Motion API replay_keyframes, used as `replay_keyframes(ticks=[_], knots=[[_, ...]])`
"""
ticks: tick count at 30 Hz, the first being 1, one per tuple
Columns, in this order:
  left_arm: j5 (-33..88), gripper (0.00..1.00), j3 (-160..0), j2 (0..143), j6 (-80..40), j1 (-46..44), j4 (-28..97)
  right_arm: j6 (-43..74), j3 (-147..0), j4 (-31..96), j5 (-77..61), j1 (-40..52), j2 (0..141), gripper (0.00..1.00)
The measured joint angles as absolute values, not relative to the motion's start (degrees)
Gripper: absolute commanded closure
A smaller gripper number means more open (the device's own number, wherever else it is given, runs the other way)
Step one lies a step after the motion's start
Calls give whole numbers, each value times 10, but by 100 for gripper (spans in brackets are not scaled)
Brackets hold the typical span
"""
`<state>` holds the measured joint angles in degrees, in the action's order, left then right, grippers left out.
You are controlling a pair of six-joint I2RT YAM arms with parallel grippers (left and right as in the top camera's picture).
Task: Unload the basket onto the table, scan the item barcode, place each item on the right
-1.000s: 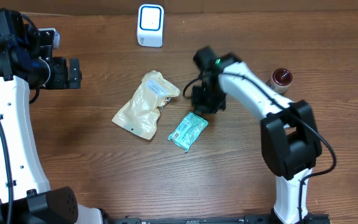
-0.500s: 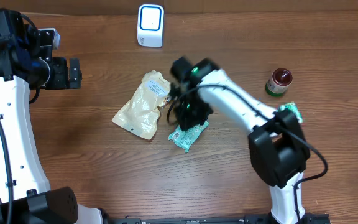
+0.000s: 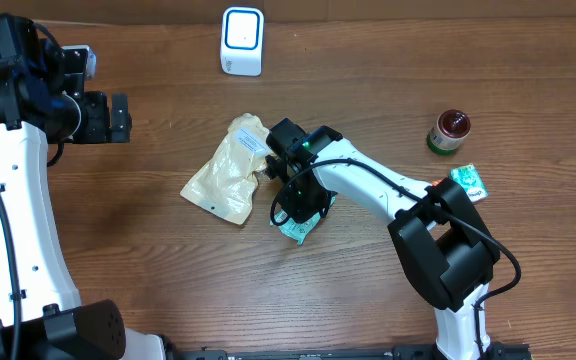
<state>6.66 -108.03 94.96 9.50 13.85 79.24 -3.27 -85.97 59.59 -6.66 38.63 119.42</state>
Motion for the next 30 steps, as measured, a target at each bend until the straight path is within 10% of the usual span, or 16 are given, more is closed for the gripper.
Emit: replay_keyframes(ticks=[16, 30], knots=[[67, 0, -1080, 949, 95, 138, 792, 366, -867, 534, -42, 384, 1194, 71], [67, 0, -1080, 949, 95, 138, 792, 215, -955, 596, -64, 353, 1200, 81]])
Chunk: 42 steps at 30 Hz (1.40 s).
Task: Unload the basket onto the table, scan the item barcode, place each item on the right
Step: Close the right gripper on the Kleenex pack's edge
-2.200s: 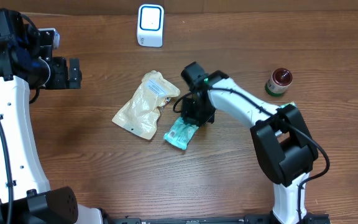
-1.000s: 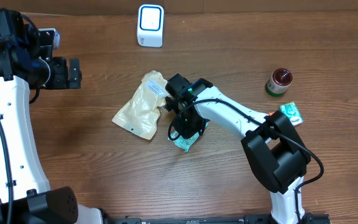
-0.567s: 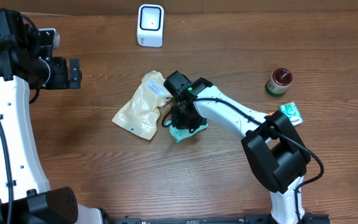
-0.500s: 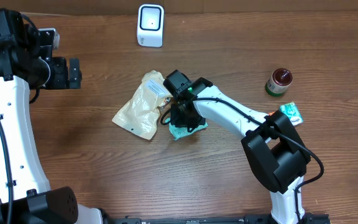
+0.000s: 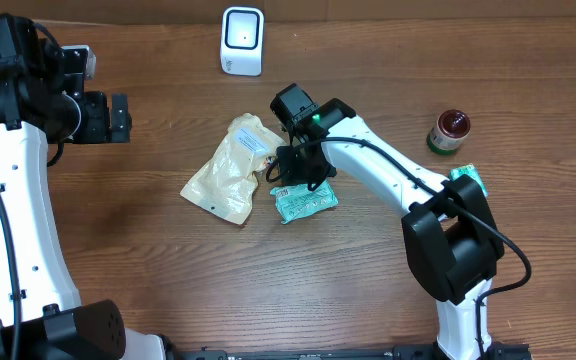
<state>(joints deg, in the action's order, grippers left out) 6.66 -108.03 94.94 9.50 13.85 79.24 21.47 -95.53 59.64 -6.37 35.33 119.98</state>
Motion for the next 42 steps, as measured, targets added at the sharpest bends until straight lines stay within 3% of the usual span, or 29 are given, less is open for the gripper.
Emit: replay_keyframes(ticks=[20, 27, 30, 36, 42], knots=[[67, 1, -1080, 949, 95, 138, 792, 249, -874, 504, -39, 364, 1202, 80], [67, 0, -1080, 950, 95, 138, 792, 251, -873, 499, -42, 365, 1202, 63], [67, 0, -1080, 949, 95, 138, 792, 240, -873, 494, -51, 366, 1202, 47], [67, 0, -1080, 950, 95, 138, 793, 191, -882, 510, -82, 366, 1202, 45], [67, 0, -1080, 950, 95, 138, 792, 162, -974, 631, -113, 341, 1202, 42]])
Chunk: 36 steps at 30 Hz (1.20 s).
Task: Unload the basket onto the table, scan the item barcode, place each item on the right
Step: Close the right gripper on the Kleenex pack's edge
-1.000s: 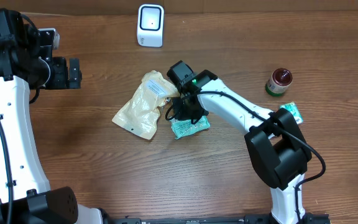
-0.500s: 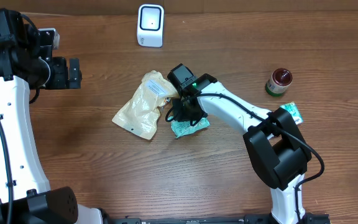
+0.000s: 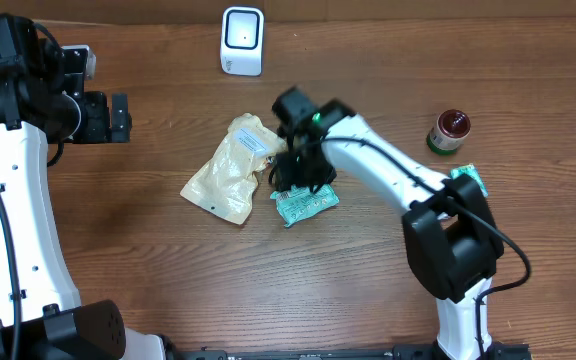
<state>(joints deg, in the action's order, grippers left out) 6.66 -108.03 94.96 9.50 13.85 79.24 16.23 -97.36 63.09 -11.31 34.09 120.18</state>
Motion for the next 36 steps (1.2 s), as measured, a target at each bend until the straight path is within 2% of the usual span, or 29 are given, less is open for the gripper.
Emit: replay_keyframes(ticks=[1, 3, 4, 9, 13, 21, 28, 34, 36], knots=[[67, 0, -1080, 950, 95, 138, 792, 161, -986, 639, -116, 336, 1201, 41], [67, 0, -1080, 949, 95, 138, 792, 152, -1028, 682, -120, 308, 1190, 31], [67, 0, -1080, 949, 95, 138, 793, 149, -1036, 693, -120, 294, 1181, 31], [67, 0, -1080, 949, 95, 138, 793, 95, -1051, 746, -147, 198, 1141, 32], [67, 0, -1080, 949, 95, 138, 793, 42, -1011, 734, -208, 135, 1141, 33], [67, 0, -1080, 949, 95, 138, 793, 0, -864, 634, -307, 134, 1166, 34], [67, 0, -1080, 950, 95, 138, 793, 45, -775, 509, -352, 173, 1169, 48], [67, 0, -1080, 949, 95, 138, 792, 101, -764, 466, -367, 207, 1194, 65], [67, 0, -1080, 949, 95, 138, 792, 120, -764, 453, -369, 214, 1196, 67]])
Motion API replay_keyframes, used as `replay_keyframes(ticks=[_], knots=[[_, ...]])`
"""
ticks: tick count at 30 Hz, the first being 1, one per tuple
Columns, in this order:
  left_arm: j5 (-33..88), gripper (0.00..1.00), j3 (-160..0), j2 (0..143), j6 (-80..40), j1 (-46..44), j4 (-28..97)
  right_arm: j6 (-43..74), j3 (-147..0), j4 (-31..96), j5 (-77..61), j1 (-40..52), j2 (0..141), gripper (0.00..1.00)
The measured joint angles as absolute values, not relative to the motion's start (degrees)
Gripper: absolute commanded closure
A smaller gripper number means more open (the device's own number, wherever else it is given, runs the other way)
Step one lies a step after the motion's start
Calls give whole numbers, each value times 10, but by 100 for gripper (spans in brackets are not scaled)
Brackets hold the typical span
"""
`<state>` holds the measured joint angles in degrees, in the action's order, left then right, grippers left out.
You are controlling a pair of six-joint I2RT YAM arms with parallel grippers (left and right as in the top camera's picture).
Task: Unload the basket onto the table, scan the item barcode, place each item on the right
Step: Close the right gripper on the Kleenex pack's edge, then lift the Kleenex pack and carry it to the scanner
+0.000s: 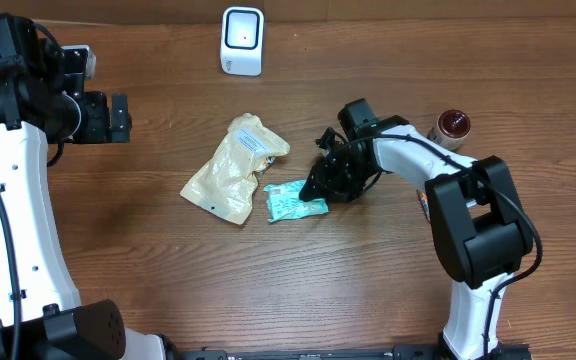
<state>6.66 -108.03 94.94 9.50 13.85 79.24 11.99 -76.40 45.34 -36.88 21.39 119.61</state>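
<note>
A small green packet point(290, 204) lies flat on the wooden table point(168, 270), just right of a tan pouch point(230, 170). My right gripper point(318, 186) reaches in from the right, and its fingertips sit at the packet's right end, touching or over it. The dark fingers hide whether they pinch it. The white barcode scanner point(242, 40) stands at the table's back edge. My left gripper point(120, 117) hangs at the far left, away from all items, and the overhead view does not show how its jaws stand.
A small jar with a dark red lid point(451, 130) stands at the right. Behind the right arm's base, a second green packet point(438, 190) is partly hidden.
The right arm has swung to the right; its gripper was over the packet's upper left and is now at the packet's right end. The packet sits slightly further left. The left arm has not moved.
At first the right gripper was down on the green packet, which lay tilted nearer the front. Then the packet lay flatter and further back beside the pouch, with the gripper above it. Now the gripper meets the packet from the right side.
</note>
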Motion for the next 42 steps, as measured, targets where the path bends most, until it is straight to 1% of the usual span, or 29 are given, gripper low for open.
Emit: replay_keyframes(ticks=[6, 10, 15, 22, 28, 34, 37, 42], knots=[[67, 0, -1080, 949, 95, 138, 792, 148, -764, 449, -371, 215, 1197, 78], [67, 0, -1080, 950, 95, 138, 792, 151, -764, 450, -373, 210, 1197, 96], [67, 0, -1080, 949, 95, 138, 793, 147, -766, 462, -387, 209, 1197, 96], [67, 0, -1080, 949, 95, 138, 792, 104, -806, 535, -401, 203, 1176, 96], [67, 0, -1080, 950, 95, 138, 792, 86, -852, 548, -400, 202, 1063, 96], [67, 0, -1080, 949, 95, 138, 793, 117, -893, 564, -376, 202, 935, 96], [67, 0, -1080, 950, 95, 138, 792, 135, -905, 589, -369, 202, 898, 96], [67, 0, -1080, 949, 95, 138, 793, 149, -917, 622, -363, 202, 881, 96]])
